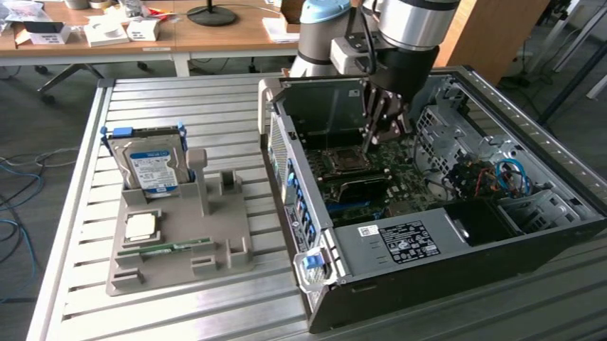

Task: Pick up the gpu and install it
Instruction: 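Press down on the gpu until it lock into place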

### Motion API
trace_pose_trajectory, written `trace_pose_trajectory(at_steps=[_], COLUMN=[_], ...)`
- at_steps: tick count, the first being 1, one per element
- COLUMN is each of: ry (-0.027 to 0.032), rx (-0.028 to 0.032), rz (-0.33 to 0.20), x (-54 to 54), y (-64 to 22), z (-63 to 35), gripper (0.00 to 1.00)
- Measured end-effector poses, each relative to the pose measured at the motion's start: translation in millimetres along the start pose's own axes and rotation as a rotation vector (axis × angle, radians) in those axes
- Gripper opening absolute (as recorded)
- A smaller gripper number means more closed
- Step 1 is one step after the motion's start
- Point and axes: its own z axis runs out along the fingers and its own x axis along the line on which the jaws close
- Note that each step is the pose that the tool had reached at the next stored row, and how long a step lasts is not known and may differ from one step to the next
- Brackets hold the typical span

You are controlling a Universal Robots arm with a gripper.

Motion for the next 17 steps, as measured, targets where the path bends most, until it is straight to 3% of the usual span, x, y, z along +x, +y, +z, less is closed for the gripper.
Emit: trace_pose_trajectory(at_steps=[6,9,17], ry=[0.0051,0.0179,0.0221], rx=[-0.0002,-0.0009,-0.0011], rz=[0.0,0.0,0.0], x=[0.2,0.4,0.4], y=[0.2,0.5,0.6], z=[10.8,29.7,33.3], gripper=[0.11,0.11,0.11])
